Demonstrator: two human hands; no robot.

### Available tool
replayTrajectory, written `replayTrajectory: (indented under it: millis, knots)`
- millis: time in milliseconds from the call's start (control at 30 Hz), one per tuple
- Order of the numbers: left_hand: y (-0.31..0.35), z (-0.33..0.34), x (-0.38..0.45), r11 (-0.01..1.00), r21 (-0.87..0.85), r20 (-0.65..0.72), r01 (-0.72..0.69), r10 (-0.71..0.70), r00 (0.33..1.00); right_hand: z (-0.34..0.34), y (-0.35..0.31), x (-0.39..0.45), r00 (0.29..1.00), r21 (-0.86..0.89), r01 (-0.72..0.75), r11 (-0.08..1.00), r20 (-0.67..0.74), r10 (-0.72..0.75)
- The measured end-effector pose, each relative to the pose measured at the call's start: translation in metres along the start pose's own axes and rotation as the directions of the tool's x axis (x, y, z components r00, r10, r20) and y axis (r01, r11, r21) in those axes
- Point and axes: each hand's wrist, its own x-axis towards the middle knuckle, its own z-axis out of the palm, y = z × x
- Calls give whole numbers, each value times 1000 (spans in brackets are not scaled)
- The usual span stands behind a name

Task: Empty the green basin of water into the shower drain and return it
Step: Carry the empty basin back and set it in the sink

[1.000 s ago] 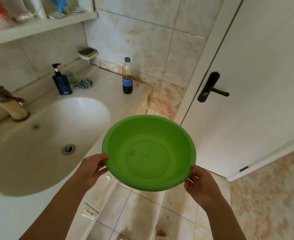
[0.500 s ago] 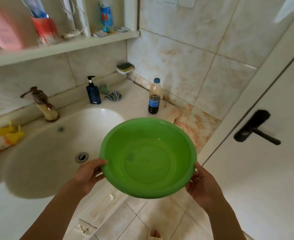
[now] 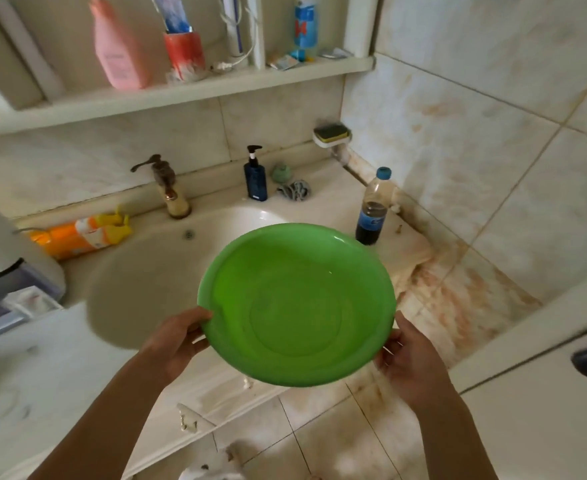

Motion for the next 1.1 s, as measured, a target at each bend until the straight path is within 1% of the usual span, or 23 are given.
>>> replayTrajectory:
  millis: [133,200,433,567,667,833,1000,1100]
  knots:
    - [11,-28,8,999,-39,-74,-13,10,997,30,7,19,997,-45,-74,996,33,76]
    - [17,-40,16,997,-72,-98,-14,7,995,48,11,26,995,-68,-86,994,50,89]
    - [37,-78,50,986,-168,-159,-8,-19,987,112,25,50,990,-146,-125,981,39,132]
    - [45,-112,77,980,-196,-189,30,-68,980,156,41,68,989,-230,-123,966,56,139]
    - [45,-137,95,971,-227,-212,72,-122,970,184,57,83,989,-285,-130,950,29,144]
    - [36,-158,113,948,-292,-227,128,-198,953,208,69,100,989,-335,-139,932,7,150]
    - [26,-161,120,926,-348,-246,150,-244,938,220,68,116,986,-399,-163,902,-49,157]
    - [22,-158,120,914,-371,-239,164,-265,934,223,67,127,983,-444,-180,878,-52,175]
